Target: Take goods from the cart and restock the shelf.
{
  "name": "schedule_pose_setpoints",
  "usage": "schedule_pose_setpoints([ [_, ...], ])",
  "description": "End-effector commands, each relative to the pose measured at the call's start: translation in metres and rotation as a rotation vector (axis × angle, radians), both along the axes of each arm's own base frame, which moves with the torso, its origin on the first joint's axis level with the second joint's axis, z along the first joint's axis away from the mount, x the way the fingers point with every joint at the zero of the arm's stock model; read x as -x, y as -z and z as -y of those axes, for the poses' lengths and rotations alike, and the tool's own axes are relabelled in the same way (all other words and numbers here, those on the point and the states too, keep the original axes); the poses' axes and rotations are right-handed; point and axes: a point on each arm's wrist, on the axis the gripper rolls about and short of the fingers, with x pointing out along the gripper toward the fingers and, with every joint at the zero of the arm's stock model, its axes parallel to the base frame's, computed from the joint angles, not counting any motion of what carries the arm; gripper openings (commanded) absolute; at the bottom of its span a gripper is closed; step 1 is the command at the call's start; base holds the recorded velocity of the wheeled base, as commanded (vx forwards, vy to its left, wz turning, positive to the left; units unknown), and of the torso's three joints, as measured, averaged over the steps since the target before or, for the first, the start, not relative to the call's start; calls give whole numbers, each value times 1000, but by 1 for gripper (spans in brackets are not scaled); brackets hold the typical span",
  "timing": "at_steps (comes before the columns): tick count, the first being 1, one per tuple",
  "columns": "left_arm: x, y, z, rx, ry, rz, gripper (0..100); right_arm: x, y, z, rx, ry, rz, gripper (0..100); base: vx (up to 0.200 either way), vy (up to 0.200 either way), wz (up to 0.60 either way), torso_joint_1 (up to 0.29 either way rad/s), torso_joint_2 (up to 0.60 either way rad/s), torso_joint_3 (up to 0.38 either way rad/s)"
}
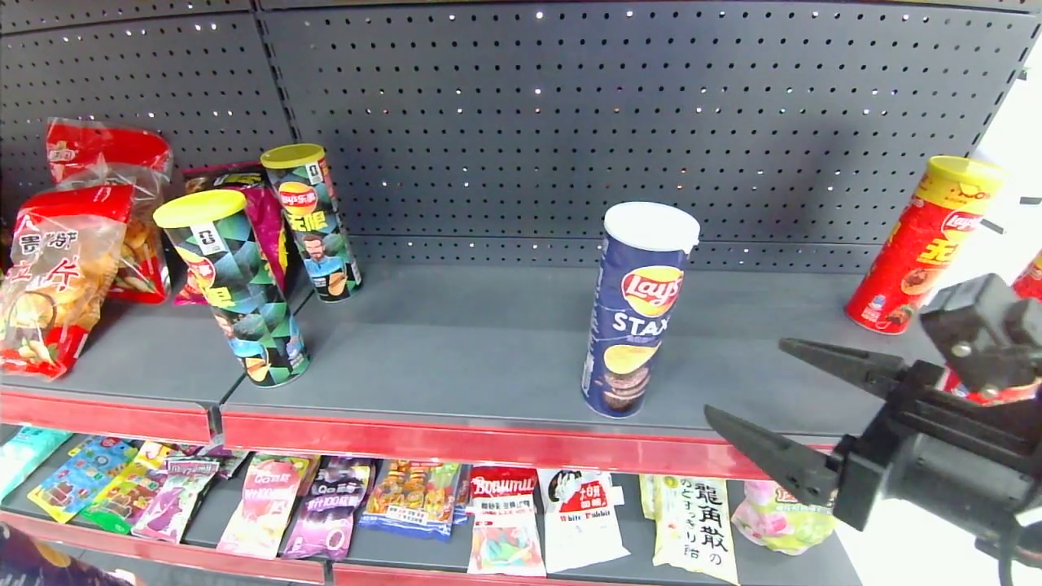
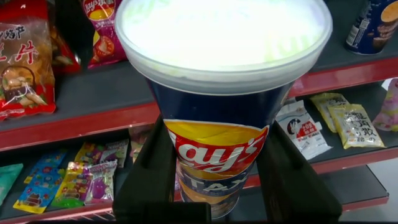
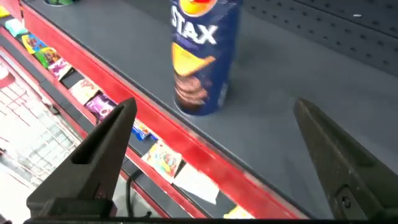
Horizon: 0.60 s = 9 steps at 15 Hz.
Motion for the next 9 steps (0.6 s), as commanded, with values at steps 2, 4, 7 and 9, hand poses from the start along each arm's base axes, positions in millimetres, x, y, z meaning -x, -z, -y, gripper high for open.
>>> schedule_pose_setpoints([
  [2,-18,-8,-1,2,15,-28,0,43,-15,70,-36,144,82,100,0,0,0,0,0,0],
  [4,-29,-15,-2,2,31,-11,0,87,-10,98,-10,277,82,100,0,0,0,0,0,0],
  [7,-36,-17,-2,6,72,-23,0,138,4,112,5,433,51,100,0,0,0,0,0,0],
  [9,-45,-15,-1,19,150,-67,0,181,32,117,-14,498,70,100,0,0,0,0,0,0],
])
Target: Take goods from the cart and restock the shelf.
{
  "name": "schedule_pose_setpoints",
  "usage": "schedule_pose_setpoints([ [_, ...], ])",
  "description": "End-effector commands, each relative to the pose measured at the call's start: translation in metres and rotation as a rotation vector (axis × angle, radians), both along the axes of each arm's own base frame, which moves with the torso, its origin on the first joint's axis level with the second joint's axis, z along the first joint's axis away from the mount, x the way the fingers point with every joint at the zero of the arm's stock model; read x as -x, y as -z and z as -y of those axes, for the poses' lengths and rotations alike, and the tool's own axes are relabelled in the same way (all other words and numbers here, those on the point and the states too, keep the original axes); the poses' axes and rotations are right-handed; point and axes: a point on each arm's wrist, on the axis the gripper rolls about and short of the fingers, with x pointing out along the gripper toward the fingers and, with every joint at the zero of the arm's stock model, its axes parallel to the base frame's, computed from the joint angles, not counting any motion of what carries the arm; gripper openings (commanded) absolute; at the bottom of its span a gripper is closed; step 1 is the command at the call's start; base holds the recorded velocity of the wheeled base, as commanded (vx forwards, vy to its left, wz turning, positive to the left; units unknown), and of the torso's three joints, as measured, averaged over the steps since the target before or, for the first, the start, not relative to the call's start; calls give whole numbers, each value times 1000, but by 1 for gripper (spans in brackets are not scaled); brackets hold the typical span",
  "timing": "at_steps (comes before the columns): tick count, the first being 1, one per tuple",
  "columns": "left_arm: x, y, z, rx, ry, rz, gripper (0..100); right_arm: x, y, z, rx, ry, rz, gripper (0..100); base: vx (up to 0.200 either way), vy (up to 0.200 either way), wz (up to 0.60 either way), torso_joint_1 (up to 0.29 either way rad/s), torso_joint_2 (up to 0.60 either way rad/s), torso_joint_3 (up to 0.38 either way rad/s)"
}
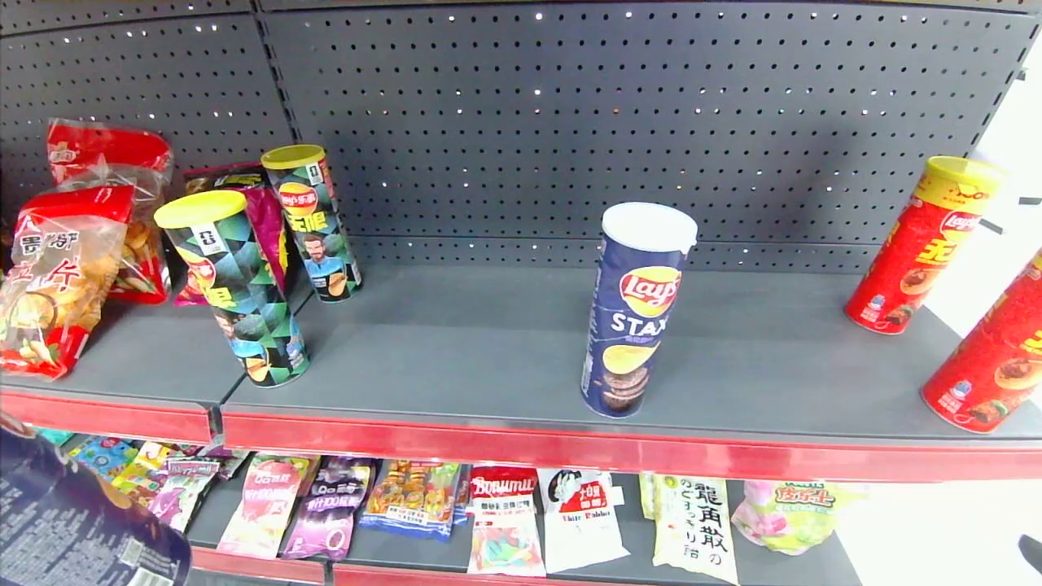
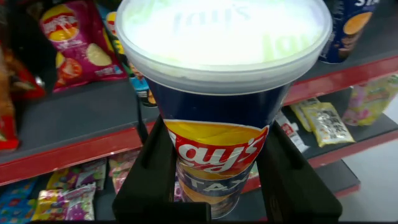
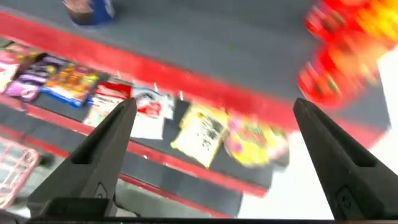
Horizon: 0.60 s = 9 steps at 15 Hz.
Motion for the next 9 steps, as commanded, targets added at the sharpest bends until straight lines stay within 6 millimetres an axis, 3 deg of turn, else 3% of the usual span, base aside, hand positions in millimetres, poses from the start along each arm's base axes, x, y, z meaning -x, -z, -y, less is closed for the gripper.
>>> schedule_pose_setpoints([
  [1,-11,1,0,6,25,-52,0,66,30,8,-18,135,119,100,0,0,0,0,0,0],
  [3,-14,1,0,10,46,-62,0,67,44,10,3,198,67,100,0,0,0,0,0,0],
  [6,-14,4,0,14,49,-74,0,50,63,8,-47,207,90,100,0,0,0,0,0,0],
  [7,-15,5,0,15,50,-77,0,34,86,6,-73,181,140,100,0,0,0,0,0,0],
  [9,-15,5,0,16,50,-77,0,28,96,4,-101,85,201,100,0,0,0,0,0,0],
])
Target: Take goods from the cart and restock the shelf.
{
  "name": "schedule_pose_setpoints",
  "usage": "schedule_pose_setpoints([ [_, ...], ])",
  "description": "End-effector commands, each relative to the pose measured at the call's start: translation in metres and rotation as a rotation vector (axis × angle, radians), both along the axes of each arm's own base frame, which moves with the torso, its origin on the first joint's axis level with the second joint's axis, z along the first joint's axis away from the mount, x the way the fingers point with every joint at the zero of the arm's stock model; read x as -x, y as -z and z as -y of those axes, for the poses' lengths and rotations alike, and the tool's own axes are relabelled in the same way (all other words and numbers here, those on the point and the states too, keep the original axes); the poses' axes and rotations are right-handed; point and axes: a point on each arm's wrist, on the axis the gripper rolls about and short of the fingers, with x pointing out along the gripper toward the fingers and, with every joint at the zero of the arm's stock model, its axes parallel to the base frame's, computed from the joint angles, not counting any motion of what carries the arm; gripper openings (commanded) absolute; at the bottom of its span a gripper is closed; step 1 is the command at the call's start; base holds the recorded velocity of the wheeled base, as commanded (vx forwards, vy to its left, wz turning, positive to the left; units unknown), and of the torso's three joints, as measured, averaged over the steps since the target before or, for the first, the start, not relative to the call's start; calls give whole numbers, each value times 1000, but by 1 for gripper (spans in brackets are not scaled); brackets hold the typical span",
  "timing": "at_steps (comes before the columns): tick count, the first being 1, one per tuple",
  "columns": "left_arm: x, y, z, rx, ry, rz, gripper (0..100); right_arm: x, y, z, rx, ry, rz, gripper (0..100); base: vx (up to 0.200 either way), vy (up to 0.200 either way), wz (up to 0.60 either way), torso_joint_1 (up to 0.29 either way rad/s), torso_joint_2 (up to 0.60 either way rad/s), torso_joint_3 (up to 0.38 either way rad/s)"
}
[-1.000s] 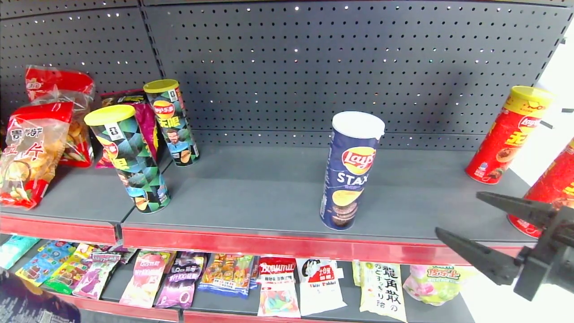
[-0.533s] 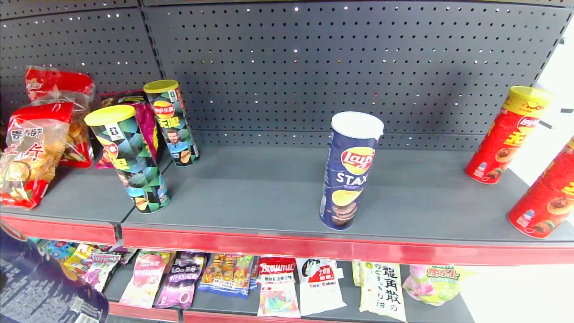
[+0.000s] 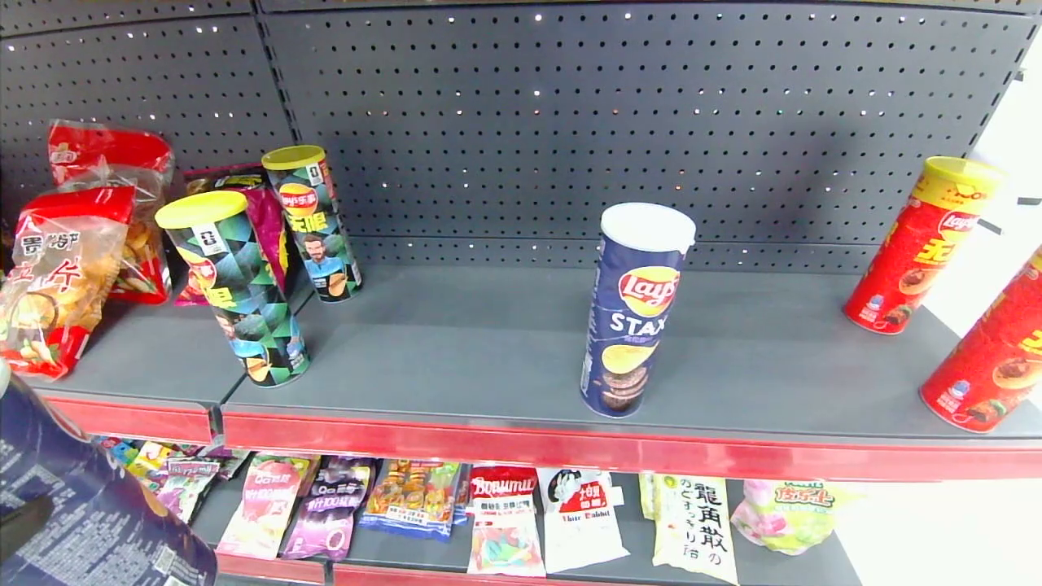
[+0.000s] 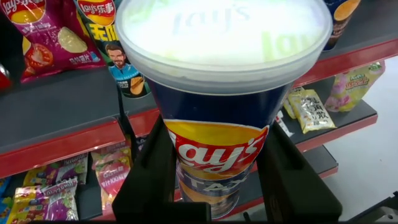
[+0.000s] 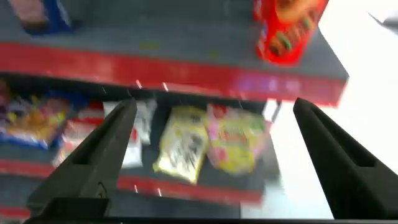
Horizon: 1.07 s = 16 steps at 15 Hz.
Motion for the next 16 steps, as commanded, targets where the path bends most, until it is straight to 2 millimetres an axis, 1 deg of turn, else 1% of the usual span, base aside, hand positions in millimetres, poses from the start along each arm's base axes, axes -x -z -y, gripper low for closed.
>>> schedule_pose_setpoints([
  [1,0,0,0,0,-2,-2,0,-8,26,-2,-3,-72,-38,100,0,0,0,0,0,0],
  [2,0,0,0,0,-2,0,0,-8,26,-2,-5,-67,-27,100,0,0,0,0,0,0],
  [4,0,-1,0,0,-3,3,0,-8,26,0,-53,45,-30,100,0,0,0,0,0,0],
  [6,0,-1,0,-1,-5,4,0,-8,25,1,-40,74,-29,100,0,0,0,0,0,0],
  [9,1,-2,0,-2,-8,10,0,-13,25,0,-25,206,-95,100,0,0,0,0,0,0],
  [10,1,-2,0,-2,-8,9,0,-12,25,-1,-27,220,-91,100,0,0,0,0,0,0],
  [11,1,-2,0,-2,-9,10,0,-10,25,-1,-29,200,-68,100,0,0,0,0,0,0],
  [12,3,-1,0,-2,-9,18,0,-1,27,-2,-37,112,39,100,0,0,0,0,0,0],
  [13,4,-1,0,-2,-8,20,0,0,30,-4,-30,18,47,100,0,0,0,0,0,0],
  [14,6,-1,0,-3,-11,29,0,0,33,-4,-13,8,17,100,0,0,0,0,0,0],
  [16,9,0,1,-3,-10,37,0,-1,33,-4,-62,10,-4,100,0,0,0,0,0,0],
])
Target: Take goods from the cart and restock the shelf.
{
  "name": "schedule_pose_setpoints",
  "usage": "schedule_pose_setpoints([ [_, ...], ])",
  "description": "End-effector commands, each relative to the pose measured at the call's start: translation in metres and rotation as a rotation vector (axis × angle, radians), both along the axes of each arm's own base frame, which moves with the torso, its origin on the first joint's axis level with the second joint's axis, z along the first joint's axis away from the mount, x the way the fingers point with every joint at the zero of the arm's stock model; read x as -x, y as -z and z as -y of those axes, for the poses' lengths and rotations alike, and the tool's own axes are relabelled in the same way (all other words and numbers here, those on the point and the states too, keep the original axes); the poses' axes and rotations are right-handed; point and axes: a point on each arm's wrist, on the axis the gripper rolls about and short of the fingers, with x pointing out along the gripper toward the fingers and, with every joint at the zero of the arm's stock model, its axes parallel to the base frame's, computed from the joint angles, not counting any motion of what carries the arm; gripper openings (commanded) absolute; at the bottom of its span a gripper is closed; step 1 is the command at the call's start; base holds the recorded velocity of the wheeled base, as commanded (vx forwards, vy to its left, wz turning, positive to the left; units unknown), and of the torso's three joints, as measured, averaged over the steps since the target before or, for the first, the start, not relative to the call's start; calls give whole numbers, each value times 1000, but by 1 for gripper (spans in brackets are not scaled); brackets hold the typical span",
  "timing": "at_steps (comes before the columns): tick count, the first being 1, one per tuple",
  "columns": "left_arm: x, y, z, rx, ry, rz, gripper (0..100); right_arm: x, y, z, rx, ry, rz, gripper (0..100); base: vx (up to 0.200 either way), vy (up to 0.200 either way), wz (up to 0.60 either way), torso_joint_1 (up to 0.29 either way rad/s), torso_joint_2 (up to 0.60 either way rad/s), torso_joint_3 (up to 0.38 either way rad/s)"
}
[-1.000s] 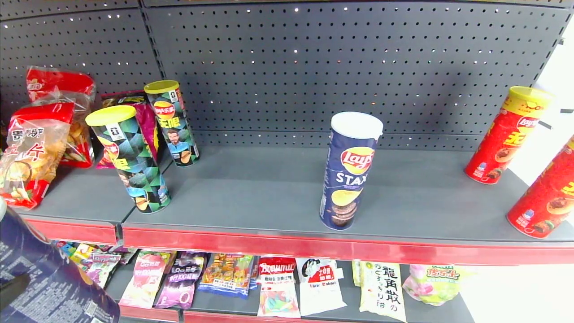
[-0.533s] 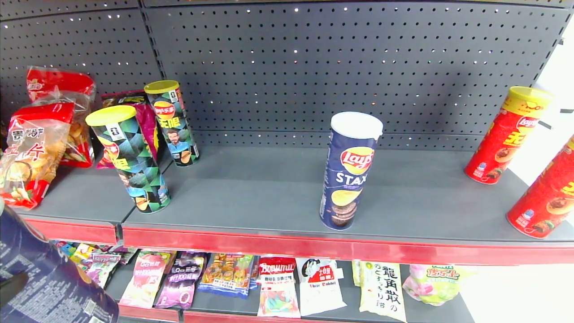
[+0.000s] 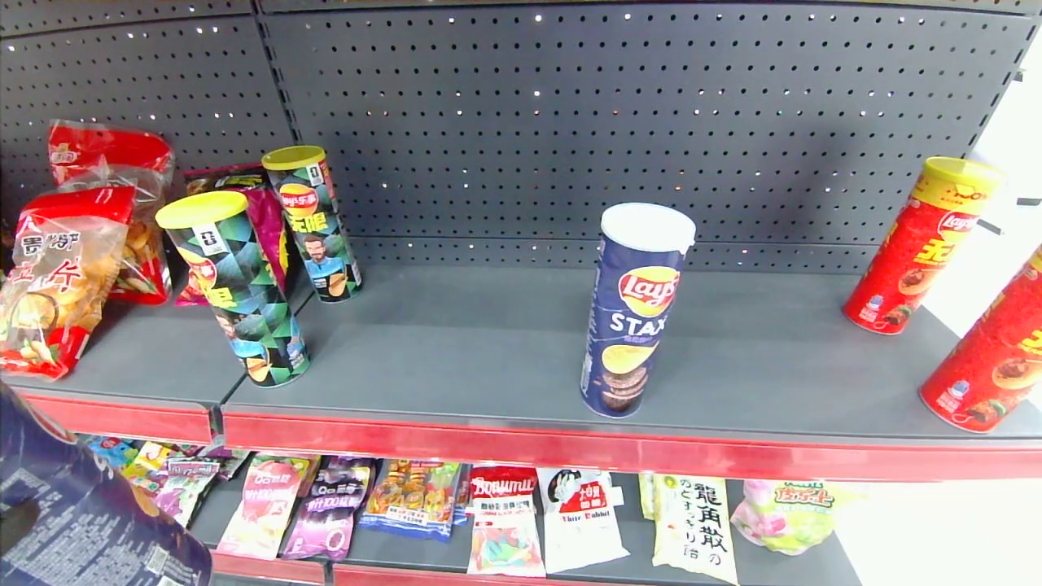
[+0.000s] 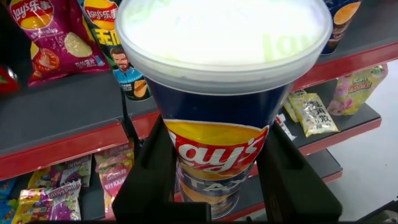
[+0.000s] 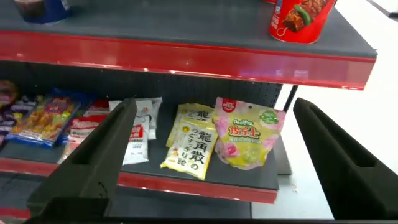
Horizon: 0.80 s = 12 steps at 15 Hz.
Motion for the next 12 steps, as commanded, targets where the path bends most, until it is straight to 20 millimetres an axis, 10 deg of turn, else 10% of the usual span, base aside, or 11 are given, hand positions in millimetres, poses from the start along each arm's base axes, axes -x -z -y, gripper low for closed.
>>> schedule_pose_setpoints([
  [1,4,1,0,-1,0,17,0,1,1,0,-39,-1,20,100,0,0,0,0,0,0],
  [8,7,7,1,0,-3,11,0,2,1,1,-37,23,25,100,0,0,0,0,0,0],
  [12,6,8,0,1,-3,7,0,2,1,1,-36,25,25,100,0,0,-600,0,1,0],
])
